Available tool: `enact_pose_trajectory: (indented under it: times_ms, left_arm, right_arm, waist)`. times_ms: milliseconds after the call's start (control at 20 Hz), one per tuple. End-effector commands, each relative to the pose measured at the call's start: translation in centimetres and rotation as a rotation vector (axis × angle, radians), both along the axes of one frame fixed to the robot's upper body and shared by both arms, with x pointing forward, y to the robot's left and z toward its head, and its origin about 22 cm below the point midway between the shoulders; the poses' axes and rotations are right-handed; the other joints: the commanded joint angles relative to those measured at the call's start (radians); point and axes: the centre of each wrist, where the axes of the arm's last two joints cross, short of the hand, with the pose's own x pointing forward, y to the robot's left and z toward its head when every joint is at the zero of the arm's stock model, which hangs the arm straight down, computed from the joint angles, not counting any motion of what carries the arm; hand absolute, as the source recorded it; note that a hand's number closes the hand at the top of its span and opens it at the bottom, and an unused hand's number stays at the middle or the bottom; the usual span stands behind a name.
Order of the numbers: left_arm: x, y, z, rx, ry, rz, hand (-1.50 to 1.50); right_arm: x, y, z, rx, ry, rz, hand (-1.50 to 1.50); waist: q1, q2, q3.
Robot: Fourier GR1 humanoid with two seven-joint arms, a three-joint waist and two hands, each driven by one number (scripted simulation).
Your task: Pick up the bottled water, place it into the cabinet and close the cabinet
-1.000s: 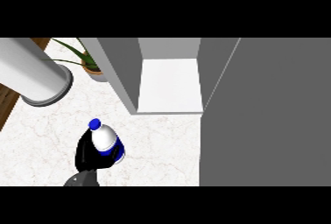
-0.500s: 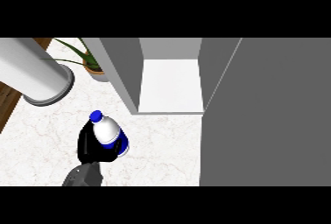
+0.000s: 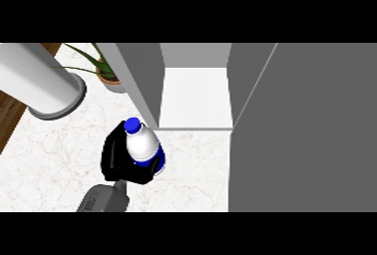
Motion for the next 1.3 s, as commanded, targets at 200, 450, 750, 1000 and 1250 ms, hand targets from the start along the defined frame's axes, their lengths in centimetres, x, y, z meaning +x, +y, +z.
enact_pose_trajectory:
  times_ms: [200,450,750,1000,1250]
  left_arm:
    - [-1.8,-5.1,6.9,0.022,-0.039,-0.118,1.5]
    - [-2.5,-9.6,11.0,0.044,-0.018,-0.07,1.5]
    - [-1.0,-13.7,16.0,0.083,-0.04,-0.025,1.5]
    - [2.3,-14.2,16.2,0.124,-0.018,0.031,1.5]
    - [4.8,-15.7,16.9,0.194,-0.023,0.115,1.5]
  right_arm:
    - [0.6,1.2,3.4,0.018,-0.085,0.022,-1.5]
    - [0.9,1.6,3.1,0.025,-0.092,0.015,-1.5]
    - [1.7,1.2,3.4,0.005,-0.088,0.028,-1.5]
    - [1.5,0.4,2.5,0.006,-0.071,0.035,-1.5]
    - [2.3,0.3,2.3,0.01,-0.101,0.018,-1.5]
  waist:
    - [0.002,0.001,0.0]
    - [-0.011,0.002,0.0]
    - [-0.018,0.006,0.0]
    - [-0.024,0.006,0.0]
    - [-0.028,0.01,0.0]
